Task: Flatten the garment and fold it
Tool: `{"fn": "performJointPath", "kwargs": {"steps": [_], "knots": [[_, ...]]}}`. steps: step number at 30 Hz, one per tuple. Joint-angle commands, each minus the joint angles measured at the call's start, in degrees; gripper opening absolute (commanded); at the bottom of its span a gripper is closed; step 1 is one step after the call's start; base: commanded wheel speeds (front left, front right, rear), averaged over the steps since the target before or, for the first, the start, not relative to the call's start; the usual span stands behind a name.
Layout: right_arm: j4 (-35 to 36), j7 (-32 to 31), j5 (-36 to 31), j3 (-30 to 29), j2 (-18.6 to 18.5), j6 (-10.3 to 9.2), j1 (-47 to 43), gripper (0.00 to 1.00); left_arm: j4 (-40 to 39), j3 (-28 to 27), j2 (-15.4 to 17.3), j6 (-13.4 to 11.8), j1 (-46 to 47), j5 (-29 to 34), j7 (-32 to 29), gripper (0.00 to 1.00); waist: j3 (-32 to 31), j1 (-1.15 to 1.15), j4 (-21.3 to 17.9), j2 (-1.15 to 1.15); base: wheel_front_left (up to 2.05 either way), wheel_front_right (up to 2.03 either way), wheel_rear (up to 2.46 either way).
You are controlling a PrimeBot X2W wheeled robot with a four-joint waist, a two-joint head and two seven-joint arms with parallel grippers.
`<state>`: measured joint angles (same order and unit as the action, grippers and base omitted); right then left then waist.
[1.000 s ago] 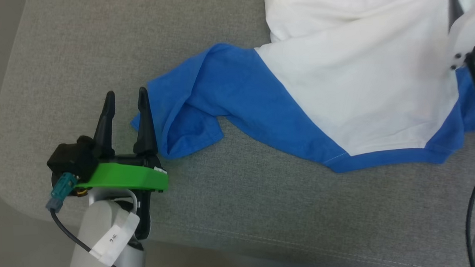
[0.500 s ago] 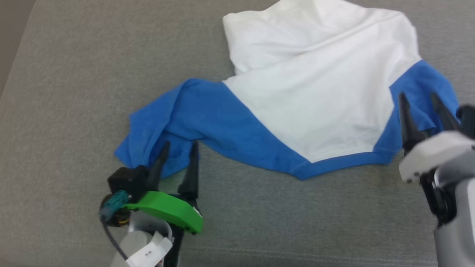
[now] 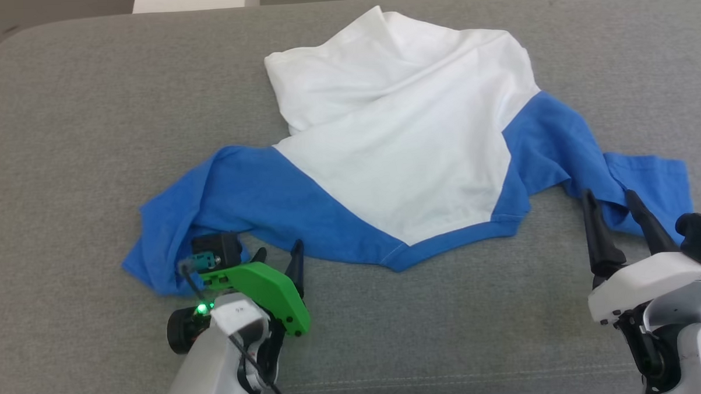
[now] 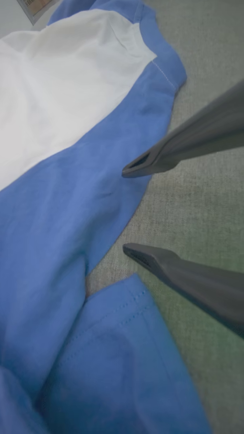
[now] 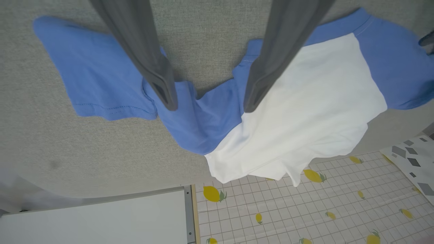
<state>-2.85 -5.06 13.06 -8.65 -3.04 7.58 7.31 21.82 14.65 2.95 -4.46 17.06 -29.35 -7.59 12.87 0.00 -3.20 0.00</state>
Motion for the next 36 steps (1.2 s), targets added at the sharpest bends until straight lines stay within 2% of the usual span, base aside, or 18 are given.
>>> {"fn": "performJointPath", "kwargs": {"steps": [1, 6, 13, 14, 15, 16, 17, 24, 30, 36], "knots": [[0.62, -0.13, 0.66, 0.59, 0.15, -0.09, -0.58, 1.0, 1.07, -0.32, 0.06, -1.4, 1.28, 0.45, -0.99, 1.0, -0.01, 0.0, -1.01, 0.0, 0.0, 0.0, 0.0], [1.62, -0.19, 1.46, 1.64, 0.15, -0.09, -0.99, 1.0, 3.94, -0.14, 0.43, -4.04, 3.19, 0.89, -5.04, 1.0, 0.55, 0.0, -1.86, 0.0, 0.0, 0.0, 0.0], [2.87, -0.3, 2.28, 2.65, 0.15, -0.09, -1.24, 1.0, 7.32, 3.73, 1.7, -4.71, 4.85, 3.09, -12.95, 1.0, 1.51, 0.0, -2.61, 0.0, 0.0, 0.0, 0.0], [3.0, -0.31, 2.42, 2.79, 0.15, -0.09, -1.21, 1.0, 7.6, 4.38, 1.91, -4.54, 4.98, 3.37, -14.03, 0.78, 1.64, 0.0, -2.71, 0.0, 0.0, 0.0, 0.0], [3.11, -0.29, 2.52, 2.88, 0.15, -0.09, -1.18, 1.0, 7.7, 4.9, 2.06, -4.37, 5.06, 3.62, -14.72, 0.48, 1.75, 0.0, -2.78, 0.0, 0.0, 0.0, 0.0], [3.21, -0.21, 2.69, 2.95, 0.16, -0.09, -1.13, 1.0, 7.69, 5.4, 2.18, -4.09, 5.13, 3.8, -15.28, 0.14, 1.86, 0.0, -2.84, 0.0, 0.0, 0.0, 0.0], [3.26, -0.16, 2.77, 2.97, 0.16, -0.09, -1.1, 1.0, 7.56, 5.71, 2.23, -3.73, 5.18, 3.82, -15.43, 0.0, 1.93, 0.0, -2.88, 0.0, 0.0, 0.0, 0.0], [3.16, -0.07, 3.07, 2.77, 0.16, -0.09, -1.57, 1.0, 5.78, 5.11, 2.67, -2.92, 5.12, 3.61, -10.48, 0.0, 1.38, 0.0, -2.36, 0.0, 0.0, 0.0, 0.0], [2.97, -0.46, 2.9, 2.18, 0.16, -0.09, -2.18, 1.0, 1.09, 0.6, 4.47, -4.73, 1.38, 1.59, -4.91, 0.0, -0.12, 0.0, -1.29, 0.0, 0.0, 0.0, 0.0], [2.41, -1.51, 2.65, 1.09, 0.16, -0.09, -2.92, 1.0, -4.9, -2.56, 7.32, -6.52, -3.76, 0.35, -4.02, 0.0, -1.1, 0.0, 0.22, 0.0, 0.0, 0.0, 0.0]]}}
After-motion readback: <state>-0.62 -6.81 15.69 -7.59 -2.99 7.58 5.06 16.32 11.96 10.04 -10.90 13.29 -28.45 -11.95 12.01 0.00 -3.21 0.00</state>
